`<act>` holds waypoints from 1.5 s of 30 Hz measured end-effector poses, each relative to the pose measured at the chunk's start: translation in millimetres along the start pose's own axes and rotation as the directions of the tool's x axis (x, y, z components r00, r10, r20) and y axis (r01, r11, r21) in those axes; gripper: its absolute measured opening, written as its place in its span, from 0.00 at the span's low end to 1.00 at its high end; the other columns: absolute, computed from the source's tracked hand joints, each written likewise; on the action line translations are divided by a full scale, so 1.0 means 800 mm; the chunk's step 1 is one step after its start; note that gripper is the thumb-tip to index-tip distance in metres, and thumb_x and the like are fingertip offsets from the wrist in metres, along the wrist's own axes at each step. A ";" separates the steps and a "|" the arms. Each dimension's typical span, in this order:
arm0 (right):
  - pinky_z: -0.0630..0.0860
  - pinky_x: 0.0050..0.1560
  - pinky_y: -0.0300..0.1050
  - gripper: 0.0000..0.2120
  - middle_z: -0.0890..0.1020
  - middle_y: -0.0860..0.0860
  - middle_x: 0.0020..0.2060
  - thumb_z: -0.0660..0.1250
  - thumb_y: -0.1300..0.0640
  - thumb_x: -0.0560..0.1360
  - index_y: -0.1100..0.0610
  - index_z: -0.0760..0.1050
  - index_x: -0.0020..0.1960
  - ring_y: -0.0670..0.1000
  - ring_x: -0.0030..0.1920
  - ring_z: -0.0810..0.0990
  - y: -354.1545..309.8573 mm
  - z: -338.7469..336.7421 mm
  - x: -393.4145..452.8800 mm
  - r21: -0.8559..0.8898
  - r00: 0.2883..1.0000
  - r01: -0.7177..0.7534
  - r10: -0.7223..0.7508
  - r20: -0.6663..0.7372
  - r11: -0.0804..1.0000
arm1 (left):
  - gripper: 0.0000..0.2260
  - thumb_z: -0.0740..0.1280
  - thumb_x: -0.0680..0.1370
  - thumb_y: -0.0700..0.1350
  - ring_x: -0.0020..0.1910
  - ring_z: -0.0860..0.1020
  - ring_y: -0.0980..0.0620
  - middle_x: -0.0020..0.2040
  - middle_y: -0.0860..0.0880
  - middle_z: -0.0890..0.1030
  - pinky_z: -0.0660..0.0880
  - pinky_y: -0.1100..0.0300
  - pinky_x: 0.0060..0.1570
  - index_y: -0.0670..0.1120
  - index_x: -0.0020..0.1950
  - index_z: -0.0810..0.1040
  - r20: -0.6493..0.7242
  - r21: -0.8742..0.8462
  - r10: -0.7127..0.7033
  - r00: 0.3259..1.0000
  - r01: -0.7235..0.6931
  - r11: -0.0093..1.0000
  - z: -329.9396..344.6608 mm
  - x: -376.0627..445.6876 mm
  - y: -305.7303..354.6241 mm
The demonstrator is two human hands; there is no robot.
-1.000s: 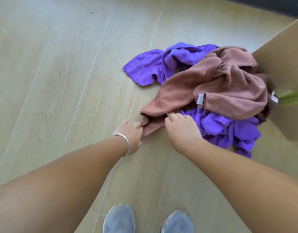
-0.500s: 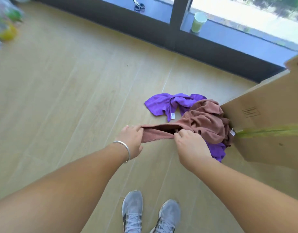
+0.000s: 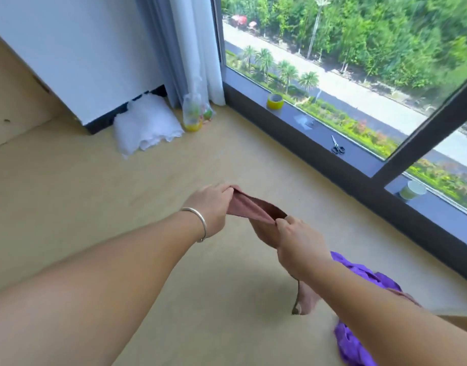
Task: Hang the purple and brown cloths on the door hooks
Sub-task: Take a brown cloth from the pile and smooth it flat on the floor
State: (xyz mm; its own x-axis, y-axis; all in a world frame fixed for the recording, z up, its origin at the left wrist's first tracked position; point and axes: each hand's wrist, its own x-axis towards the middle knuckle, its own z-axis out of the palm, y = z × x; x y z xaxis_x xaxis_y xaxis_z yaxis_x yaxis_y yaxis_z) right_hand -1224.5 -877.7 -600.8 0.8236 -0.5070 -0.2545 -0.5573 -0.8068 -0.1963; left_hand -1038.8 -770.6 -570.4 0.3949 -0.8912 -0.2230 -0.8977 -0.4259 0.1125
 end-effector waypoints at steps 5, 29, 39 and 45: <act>0.67 0.45 0.42 0.18 0.73 0.49 0.57 0.59 0.62 0.72 0.52 0.70 0.61 0.53 0.58 0.74 -0.096 -0.020 0.011 0.080 0.990 0.143 -0.144 0.002 0.986 | 0.23 0.58 0.72 0.35 0.54 0.76 0.43 0.69 0.54 0.68 0.71 0.55 0.48 0.48 0.66 0.70 -0.130 0.004 -0.162 0.978 0.164 0.986 -0.050 -0.070 -0.064; 0.74 0.51 0.45 0.26 0.72 0.50 0.57 0.61 0.55 0.71 0.48 0.64 0.69 0.54 0.58 0.76 -0.132 0.296 -0.294 -0.184 0.722 0.369 -0.155 0.675 0.911 | 0.21 0.59 0.76 0.41 0.63 0.75 0.43 0.66 0.47 0.76 0.74 0.54 0.59 0.52 0.68 0.72 0.649 -0.242 -0.361 0.670 0.631 0.737 0.334 -0.548 0.108; 0.71 0.54 0.47 0.20 0.71 0.51 0.60 0.62 0.56 0.73 0.53 0.64 0.63 0.54 0.60 0.72 -0.157 0.419 -0.353 -0.176 0.726 0.388 -0.182 0.663 0.905 | 0.16 0.61 0.76 0.41 0.62 0.74 0.45 0.61 0.49 0.76 0.69 0.54 0.58 0.49 0.63 0.72 0.540 -0.064 -0.458 0.706 0.577 0.815 0.476 -0.622 0.077; 0.68 0.50 0.45 0.19 0.69 0.50 0.60 0.62 0.56 0.72 0.54 0.63 0.61 0.54 0.60 0.71 -0.143 0.529 -0.350 -0.126 0.741 0.382 -0.223 0.633 0.915 | 0.23 0.58 0.78 0.41 0.74 0.62 0.50 0.74 0.49 0.66 0.57 0.56 0.71 0.47 0.74 0.63 0.413 -0.052 -0.433 0.801 0.495 0.867 0.583 -0.581 0.048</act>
State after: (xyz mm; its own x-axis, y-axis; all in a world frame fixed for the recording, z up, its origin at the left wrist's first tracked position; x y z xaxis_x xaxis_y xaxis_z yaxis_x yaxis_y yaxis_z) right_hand -1435.9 -515.1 -907.6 0.6677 -0.0041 -0.7444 -0.1821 -0.9705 -0.1579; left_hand -1347.4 -300.1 -914.1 0.6241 -0.4657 -0.6274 -0.5728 -0.8188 0.0379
